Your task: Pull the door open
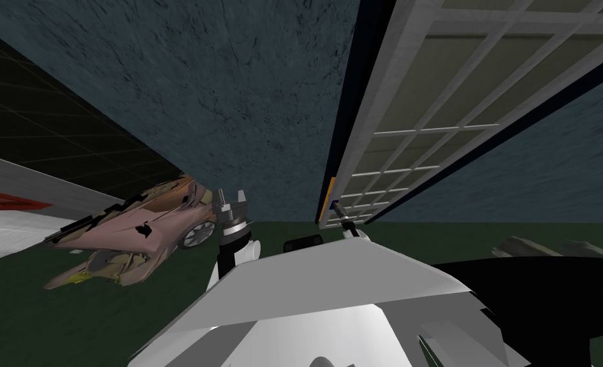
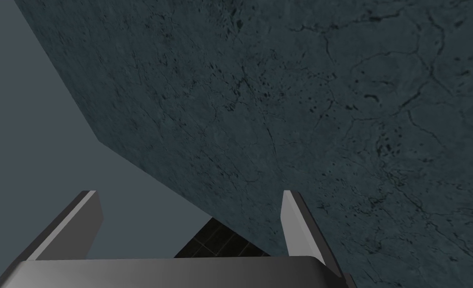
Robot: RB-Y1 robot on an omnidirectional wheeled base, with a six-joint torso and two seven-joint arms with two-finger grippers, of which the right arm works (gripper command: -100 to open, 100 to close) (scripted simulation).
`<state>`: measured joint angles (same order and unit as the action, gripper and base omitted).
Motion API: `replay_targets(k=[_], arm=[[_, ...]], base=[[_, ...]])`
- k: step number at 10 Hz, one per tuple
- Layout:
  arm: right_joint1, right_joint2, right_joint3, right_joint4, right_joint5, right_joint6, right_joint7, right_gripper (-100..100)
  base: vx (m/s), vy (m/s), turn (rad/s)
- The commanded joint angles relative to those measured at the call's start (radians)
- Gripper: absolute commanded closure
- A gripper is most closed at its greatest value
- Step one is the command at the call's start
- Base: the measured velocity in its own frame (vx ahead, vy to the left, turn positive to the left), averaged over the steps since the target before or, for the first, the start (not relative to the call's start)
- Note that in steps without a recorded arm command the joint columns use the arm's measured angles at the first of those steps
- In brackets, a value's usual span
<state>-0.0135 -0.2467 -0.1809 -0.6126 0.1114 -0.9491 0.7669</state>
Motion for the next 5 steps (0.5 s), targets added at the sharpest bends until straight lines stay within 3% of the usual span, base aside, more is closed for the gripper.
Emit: replay_targets(k=[1,5], arm=[[-0.004,0.007,0.015,0.005,-0.012,-0.001,-0.05,100],[-0.008,0.007,0.031,0.006,-0.041,0.002,-0.147,100]], base=[[-0.046,-0.02,0.063],[-0.036,-0.016,0.039]])
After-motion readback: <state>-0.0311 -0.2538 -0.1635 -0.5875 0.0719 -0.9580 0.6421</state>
